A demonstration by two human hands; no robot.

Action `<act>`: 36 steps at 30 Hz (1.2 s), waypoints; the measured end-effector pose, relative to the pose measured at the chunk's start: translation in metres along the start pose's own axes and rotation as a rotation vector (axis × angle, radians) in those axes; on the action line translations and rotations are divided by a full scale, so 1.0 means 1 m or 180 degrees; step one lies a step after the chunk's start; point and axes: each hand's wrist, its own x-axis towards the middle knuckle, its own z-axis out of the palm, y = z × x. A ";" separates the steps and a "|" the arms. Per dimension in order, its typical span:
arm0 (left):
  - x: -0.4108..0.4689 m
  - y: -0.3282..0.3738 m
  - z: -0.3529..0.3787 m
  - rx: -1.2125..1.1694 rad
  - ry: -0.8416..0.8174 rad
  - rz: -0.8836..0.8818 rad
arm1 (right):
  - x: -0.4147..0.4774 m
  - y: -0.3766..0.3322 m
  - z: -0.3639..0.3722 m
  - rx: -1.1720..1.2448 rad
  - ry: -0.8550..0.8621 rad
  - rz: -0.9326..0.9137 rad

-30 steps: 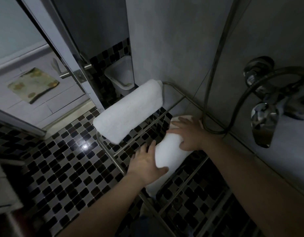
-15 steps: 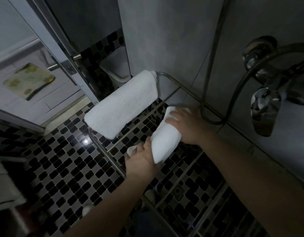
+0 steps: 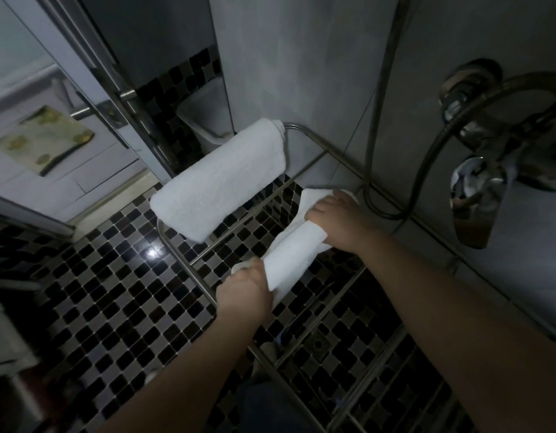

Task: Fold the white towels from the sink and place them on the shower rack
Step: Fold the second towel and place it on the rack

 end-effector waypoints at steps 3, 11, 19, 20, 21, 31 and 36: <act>0.001 -0.012 0.001 -0.0123 -0.0154 -0.0073 | 0.005 0.008 0.002 0.0299 0.0221 0.0191; 0.006 -0.020 -0.002 -0.0452 -0.0202 0.0061 | 0.017 0.014 -0.003 0.0458 -0.0003 0.0366; 0.051 -0.029 -0.027 -0.2385 -0.1532 -0.1427 | 0.060 0.021 -0.039 0.1131 -0.1187 0.1053; 0.061 -0.032 -0.028 -0.2983 -0.1612 -0.1827 | 0.070 0.022 -0.040 0.1223 -0.1137 0.1218; 0.064 -0.034 -0.028 -0.3462 -0.1726 -0.2135 | 0.078 0.022 -0.040 0.1232 -0.1053 0.1378; 0.072 -0.032 -0.002 -0.1627 -0.1422 -0.1710 | 0.087 0.030 -0.007 0.0751 -0.1037 0.2203; 0.069 -0.032 0.000 -0.1671 -0.1476 -0.1797 | 0.082 0.030 -0.008 0.0905 -0.0593 0.2298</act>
